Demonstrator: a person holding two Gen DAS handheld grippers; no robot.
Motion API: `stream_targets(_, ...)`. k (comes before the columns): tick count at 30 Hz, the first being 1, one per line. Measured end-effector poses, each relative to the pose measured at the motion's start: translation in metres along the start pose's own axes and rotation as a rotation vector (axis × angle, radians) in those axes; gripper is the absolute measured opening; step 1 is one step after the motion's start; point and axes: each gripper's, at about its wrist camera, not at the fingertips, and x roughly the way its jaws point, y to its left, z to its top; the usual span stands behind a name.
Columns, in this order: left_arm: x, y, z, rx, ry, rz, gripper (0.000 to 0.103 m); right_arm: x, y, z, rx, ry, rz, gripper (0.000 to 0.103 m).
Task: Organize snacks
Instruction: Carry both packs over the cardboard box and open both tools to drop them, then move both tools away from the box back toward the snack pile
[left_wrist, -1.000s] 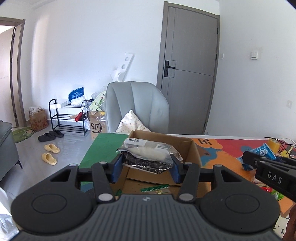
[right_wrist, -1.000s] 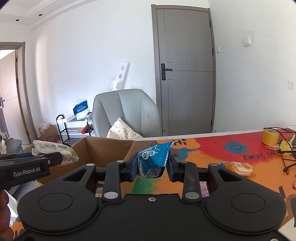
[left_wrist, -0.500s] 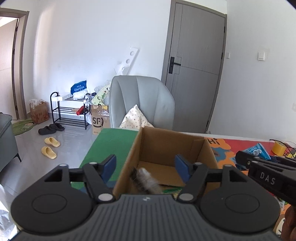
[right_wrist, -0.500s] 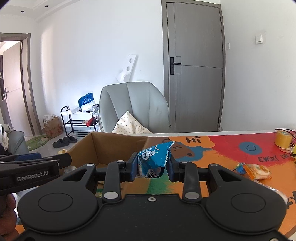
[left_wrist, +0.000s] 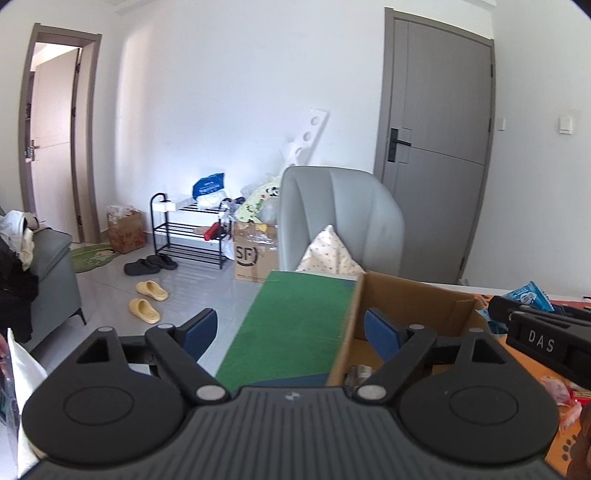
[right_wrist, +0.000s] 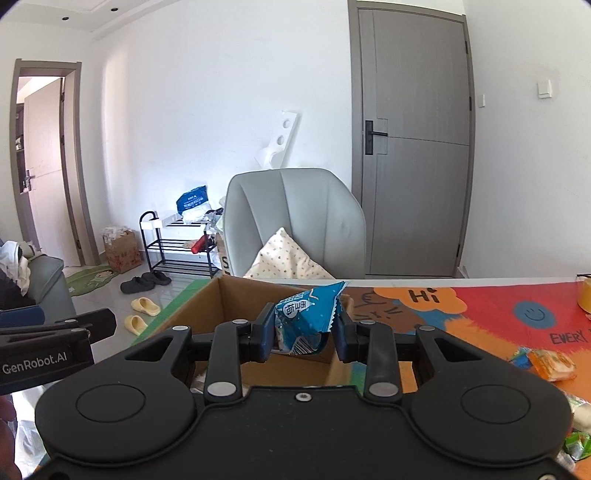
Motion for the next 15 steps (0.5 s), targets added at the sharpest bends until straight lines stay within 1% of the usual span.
stream_targets(1,0.000,0.001,0.000,0.000,-0.002,0.013,0.089,0.001,0.002,0.001,-0.003,0.000,0.006,0.033)
stream_targets(4,0.001,0.004,0.001,0.003,0.003,0.043,0.090,0.004,0.010,0.004,-0.013,-0.001,0.022,0.033)
stream_targets(7,0.001,0.008,0.000,-0.003,0.010,0.058,0.090,0.008,0.014,0.007,-0.014,0.002,0.037,0.033)
stream_targets(11,-0.001,0.013,0.001,-0.006,0.010,0.098,0.091,0.013,0.017,0.010,-0.023,0.009,0.038,0.035)
stream_targets(12,-0.001,0.014,0.002,-0.007,0.008,0.107,0.091,0.011,0.017,0.009,-0.027,0.006,0.037,0.038)
stream_targets(13,0.000,0.013,0.003,-0.007,0.009,0.115,0.091,0.010,0.018,0.009,-0.032,0.008,0.040,0.047)
stream_targets(14,0.000,0.013,0.004,-0.006,0.012,0.121,0.091,0.010,0.019,0.009,-0.036,0.013,0.045,0.052)
stream_targets(15,0.000,0.012,0.005,-0.003,0.014,0.125,0.091,0.009,0.019,0.008,-0.036,0.015,0.048,0.062)
